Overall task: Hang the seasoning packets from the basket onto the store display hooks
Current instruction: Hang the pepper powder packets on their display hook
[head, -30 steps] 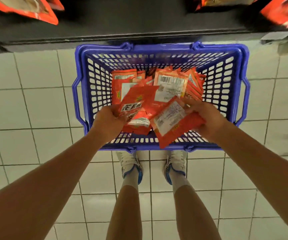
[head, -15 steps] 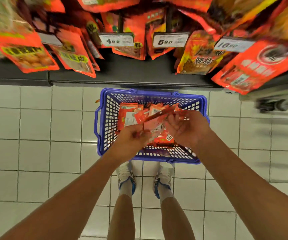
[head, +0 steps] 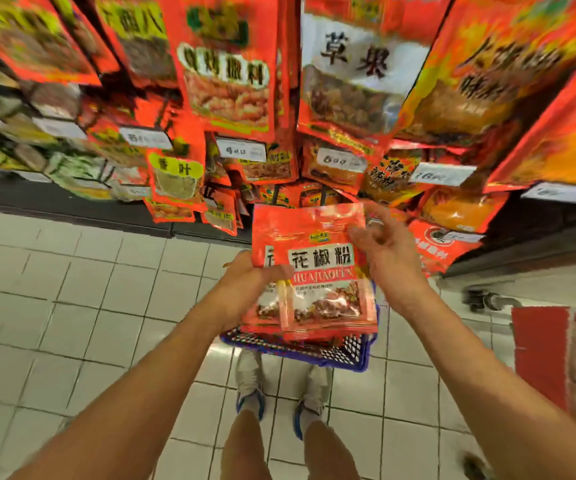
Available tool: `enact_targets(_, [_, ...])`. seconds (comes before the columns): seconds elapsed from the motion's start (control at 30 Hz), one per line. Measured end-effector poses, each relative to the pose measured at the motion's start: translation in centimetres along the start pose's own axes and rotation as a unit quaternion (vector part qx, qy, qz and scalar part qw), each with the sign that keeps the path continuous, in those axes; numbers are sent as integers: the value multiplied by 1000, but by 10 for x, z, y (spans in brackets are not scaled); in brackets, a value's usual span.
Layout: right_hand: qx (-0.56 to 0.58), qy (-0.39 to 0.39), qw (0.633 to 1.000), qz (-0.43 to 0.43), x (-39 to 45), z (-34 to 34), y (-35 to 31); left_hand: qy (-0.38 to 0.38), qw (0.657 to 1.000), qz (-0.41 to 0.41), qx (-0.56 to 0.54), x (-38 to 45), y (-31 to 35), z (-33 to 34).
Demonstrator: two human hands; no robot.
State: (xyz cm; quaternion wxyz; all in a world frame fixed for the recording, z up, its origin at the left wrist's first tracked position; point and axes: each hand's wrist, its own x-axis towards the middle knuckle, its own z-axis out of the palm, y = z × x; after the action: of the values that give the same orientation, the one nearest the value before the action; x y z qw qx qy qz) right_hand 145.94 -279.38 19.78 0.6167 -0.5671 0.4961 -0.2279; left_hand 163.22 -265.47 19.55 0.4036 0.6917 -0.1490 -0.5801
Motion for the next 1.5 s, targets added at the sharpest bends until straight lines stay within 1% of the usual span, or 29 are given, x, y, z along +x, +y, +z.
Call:
enact_targets(0.07, [-9,9,998,-61,-10,-5,-38,-5,999,33,1,-26,35,2])
enact_targets(0.13, [-17,27,994,-109,-21,-13,-70,10,998,66,-9,-52,64,5])
enact_targets(0.23, [11,90,985,-148,-40,-21,-114,44,991,126,-34,-85,101,7])
enact_targets(0.3, [49,132,974,-179,-48,-22,-143,40,985,167,-24,-103,125,9])
enact_targets(0.37, [58,158,962,-215,-56,-23,-174,33,977,209,-22,-120,148,9])
enact_targets(0.43, [64,165,952,-251,-63,-25,-204,29,970,242,-24,-135,172,7])
enact_targets(0.67, [66,167,929,-323,-90,-25,-308,-10,941,338,-21,-181,256,-11])
enact_targets(0.83, [56,205,900,-381,-105,-21,-369,-26,917,398,2,-212,310,-29])
enact_targets(0.93, [54,224,881,-414,-112,-16,-404,-29,907,420,0,-227,342,-39])
enact_targets(1.03, [59,253,864,-432,-118,-15,-435,-25,898,439,-7,-236,370,-46])
enact_targets(1.17, [95,239,849,-461,-123,-16,-476,-16,883,470,0,-247,407,-53])
enact_targets(1.3, [92,216,856,-460,-118,-18,-516,12,869,495,-2,-249,437,-52])
enact_targets(1.5, [97,191,883,-418,-90,-28,-568,56,856,514,5,-249,485,-41])
